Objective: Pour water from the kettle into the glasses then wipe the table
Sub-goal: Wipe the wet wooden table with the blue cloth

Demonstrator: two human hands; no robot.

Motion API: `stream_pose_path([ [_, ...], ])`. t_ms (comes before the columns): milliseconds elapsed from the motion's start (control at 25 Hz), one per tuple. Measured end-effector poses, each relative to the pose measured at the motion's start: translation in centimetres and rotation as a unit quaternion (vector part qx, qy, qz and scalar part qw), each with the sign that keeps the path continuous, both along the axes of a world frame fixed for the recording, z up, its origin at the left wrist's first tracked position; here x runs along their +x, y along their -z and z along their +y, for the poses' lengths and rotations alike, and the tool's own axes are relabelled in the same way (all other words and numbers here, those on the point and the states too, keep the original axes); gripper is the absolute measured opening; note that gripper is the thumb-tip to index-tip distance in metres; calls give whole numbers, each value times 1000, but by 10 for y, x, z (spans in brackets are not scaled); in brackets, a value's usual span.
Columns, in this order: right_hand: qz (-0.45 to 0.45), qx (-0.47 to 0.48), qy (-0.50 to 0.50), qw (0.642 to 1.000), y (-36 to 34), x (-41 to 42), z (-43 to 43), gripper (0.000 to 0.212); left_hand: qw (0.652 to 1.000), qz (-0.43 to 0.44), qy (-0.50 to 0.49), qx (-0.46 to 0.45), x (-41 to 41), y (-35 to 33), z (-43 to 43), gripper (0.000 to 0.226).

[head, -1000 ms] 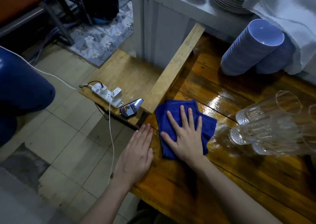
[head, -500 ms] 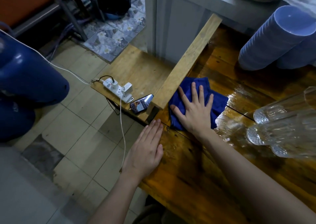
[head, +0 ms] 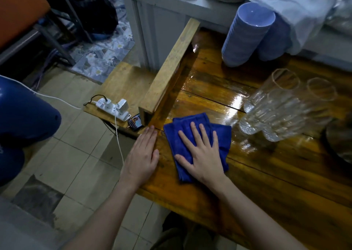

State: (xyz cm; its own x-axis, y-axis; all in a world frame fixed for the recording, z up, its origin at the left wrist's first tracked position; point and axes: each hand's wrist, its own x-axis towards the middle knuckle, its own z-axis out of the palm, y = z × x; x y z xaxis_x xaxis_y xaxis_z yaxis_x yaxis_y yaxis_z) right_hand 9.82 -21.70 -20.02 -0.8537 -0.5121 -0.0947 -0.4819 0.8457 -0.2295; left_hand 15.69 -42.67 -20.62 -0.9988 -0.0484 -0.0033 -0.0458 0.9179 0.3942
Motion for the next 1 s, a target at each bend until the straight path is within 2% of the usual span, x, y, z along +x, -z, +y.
stream_pose_path([
  [240,-11,23,-1,1000,-5,52,67,73,1000,12,7,-13,1,-3,2,59],
  [400,-22,46,-42,998,-8,72,105,73,999,11,12,-45,4,-5,5,59],
  [520,-27,54,-49,997,-11,78,123,73,995,11,65,-77,-5,-7,-1,61],
  [640,-32,59,-37,997,-14,77,122,74,997,-5,76,-18,-20,-8,-3,63],
  [1000,-15,86,-19,996,-10,60,90,76,999,6,45,-26,-25,-6,3,54],
])
